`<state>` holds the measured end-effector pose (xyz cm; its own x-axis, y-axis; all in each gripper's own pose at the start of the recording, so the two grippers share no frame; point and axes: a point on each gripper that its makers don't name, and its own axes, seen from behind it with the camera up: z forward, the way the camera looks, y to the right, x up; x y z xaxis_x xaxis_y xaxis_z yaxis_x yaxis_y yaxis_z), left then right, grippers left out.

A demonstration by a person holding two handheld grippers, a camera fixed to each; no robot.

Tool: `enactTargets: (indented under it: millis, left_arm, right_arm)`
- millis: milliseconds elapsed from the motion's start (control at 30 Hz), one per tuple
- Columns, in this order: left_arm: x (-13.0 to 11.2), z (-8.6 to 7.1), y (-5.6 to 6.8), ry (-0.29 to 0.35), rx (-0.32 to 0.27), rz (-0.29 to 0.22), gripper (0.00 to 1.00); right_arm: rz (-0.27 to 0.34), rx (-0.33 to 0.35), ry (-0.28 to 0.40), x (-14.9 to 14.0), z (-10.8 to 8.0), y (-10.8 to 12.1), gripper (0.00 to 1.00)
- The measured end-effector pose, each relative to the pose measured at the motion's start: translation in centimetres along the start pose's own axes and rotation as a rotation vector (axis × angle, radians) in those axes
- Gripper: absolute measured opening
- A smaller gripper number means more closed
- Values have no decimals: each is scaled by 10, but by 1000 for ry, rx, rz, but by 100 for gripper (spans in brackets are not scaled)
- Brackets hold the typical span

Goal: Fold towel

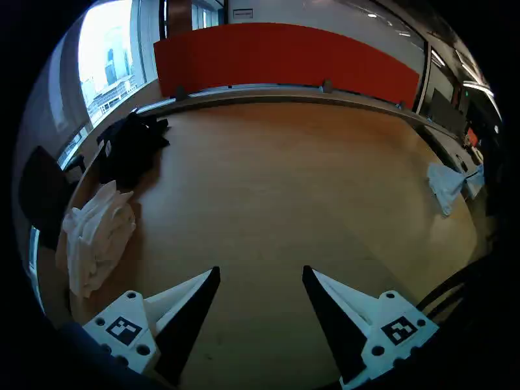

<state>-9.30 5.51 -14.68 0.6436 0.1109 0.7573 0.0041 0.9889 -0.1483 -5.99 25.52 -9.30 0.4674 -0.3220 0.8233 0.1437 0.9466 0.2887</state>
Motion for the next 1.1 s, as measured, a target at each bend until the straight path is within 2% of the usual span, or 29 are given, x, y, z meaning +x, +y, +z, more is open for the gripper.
enactTargets:
  millis: [633,1100]
  left_arm:
    - [-1,-2,-2,-3,7,7,94]
    - [-1,-3,0,-2,9,12,94]
  right_arm:
    - [84,-28,-101,-42,20,8,4]
    - [117,-35,-143,-58,33,4,4]
